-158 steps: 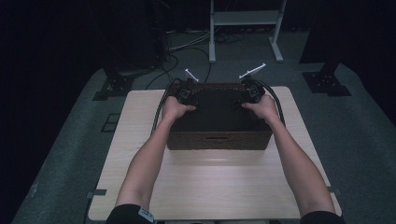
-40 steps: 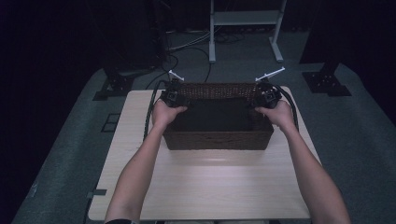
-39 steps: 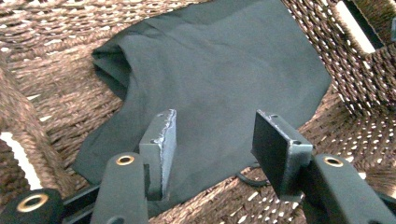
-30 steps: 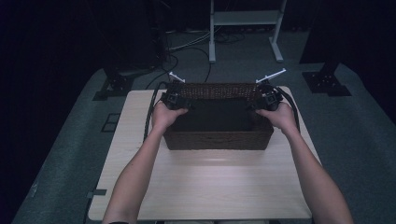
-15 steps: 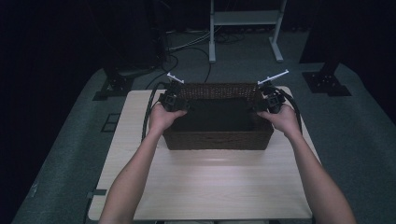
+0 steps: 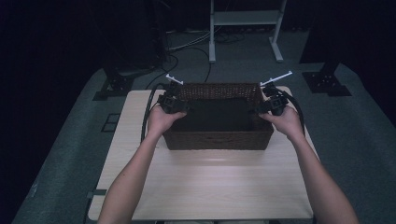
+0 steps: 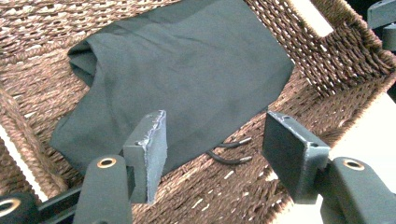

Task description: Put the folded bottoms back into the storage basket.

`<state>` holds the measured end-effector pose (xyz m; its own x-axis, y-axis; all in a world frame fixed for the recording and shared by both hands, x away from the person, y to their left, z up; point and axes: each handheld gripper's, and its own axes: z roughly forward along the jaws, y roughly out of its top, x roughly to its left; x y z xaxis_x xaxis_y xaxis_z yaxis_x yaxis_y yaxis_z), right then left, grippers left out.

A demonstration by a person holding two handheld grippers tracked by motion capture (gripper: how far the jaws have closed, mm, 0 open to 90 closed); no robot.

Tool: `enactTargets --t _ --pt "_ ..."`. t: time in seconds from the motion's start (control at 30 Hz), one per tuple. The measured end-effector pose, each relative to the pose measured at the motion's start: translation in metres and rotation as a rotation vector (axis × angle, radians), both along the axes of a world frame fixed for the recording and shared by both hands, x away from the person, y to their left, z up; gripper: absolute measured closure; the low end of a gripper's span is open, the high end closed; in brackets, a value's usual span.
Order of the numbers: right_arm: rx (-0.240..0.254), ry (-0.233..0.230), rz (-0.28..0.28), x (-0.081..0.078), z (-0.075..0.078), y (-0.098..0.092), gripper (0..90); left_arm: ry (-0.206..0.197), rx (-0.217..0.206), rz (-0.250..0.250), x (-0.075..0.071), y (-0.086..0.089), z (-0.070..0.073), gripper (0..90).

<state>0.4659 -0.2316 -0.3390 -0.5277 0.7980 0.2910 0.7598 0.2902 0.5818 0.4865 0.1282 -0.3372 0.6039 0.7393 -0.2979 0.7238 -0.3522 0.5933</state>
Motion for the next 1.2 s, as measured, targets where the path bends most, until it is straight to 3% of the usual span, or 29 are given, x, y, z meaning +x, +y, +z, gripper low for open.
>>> enactTargets --t 1.2 --pt "0.015 -0.03 0.02 -0.038 0.004 -0.009 45.1 -0.058 -0.035 -0.018 -0.041 0.012 0.003 34.1"
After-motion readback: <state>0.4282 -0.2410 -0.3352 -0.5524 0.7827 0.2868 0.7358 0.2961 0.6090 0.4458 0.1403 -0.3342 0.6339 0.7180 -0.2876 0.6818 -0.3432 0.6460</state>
